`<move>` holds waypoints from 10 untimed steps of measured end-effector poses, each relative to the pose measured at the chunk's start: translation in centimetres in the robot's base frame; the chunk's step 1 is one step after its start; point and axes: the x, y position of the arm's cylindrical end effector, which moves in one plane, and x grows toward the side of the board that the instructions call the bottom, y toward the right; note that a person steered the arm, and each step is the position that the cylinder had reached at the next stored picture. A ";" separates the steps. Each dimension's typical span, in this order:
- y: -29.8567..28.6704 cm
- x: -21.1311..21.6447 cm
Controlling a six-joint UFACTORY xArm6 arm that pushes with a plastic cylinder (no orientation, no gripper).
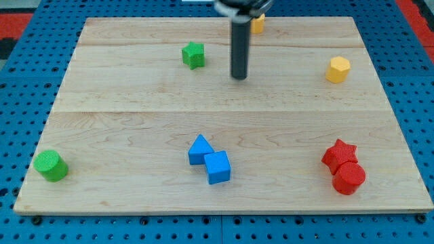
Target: Slide the green star towards the green circle
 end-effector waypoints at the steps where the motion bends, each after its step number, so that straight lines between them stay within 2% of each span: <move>1: 2.2 -5.6; 3: -10.8 -6.3; 4: -12.9 -4.2; 5: -9.9 -5.7; 6: -8.2 -3.5; 7: -13.8 2.6; 8: -15.9 9.4; 9: -17.7 13.0; 10: -13.6 13.2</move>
